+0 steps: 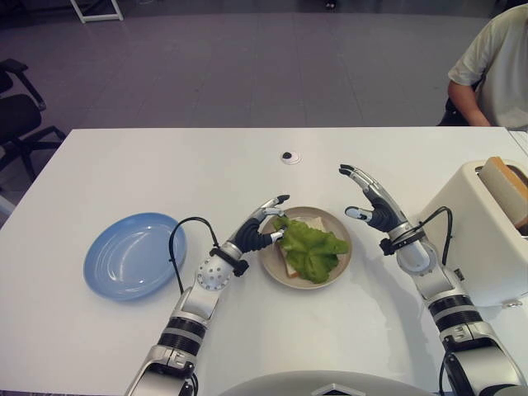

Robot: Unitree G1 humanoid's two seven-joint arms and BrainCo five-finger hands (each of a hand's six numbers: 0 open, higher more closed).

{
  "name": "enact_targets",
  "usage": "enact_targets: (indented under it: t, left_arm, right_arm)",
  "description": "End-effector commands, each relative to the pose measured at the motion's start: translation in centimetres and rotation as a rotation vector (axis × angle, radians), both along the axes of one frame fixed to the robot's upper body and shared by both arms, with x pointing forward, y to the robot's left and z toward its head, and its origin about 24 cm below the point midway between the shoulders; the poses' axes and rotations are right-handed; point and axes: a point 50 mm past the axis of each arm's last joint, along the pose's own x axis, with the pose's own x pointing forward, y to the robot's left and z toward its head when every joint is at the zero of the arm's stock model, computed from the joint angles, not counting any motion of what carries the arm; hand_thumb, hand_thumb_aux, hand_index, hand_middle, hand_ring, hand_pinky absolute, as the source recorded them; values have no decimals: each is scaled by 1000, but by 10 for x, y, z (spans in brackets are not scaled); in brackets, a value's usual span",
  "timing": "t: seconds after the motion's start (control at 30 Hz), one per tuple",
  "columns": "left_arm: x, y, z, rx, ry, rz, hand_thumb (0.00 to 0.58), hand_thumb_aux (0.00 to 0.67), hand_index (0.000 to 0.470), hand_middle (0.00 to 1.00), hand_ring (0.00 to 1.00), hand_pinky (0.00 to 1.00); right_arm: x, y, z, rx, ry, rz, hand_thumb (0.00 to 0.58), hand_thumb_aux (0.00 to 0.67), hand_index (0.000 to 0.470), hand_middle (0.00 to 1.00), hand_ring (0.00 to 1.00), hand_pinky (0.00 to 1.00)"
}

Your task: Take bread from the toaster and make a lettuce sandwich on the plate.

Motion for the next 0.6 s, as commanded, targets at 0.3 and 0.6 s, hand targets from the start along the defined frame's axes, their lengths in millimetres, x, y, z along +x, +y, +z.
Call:
enact_targets:
  t: [0.3, 0.6]
  left_arm:
    - [9, -1, 1, 59, -53, 28, 580, 670, 470, 0, 0, 0]
    - [16, -9, 1, 91, -59, 12, 580, 670, 470, 0, 0, 0]
  right_arm:
    - [2, 4, 0, -24, -1, 16, 0, 0, 0, 0, 0, 0]
    - [3, 9, -2, -28, 3, 29, 0, 0, 0, 0, 0, 0]
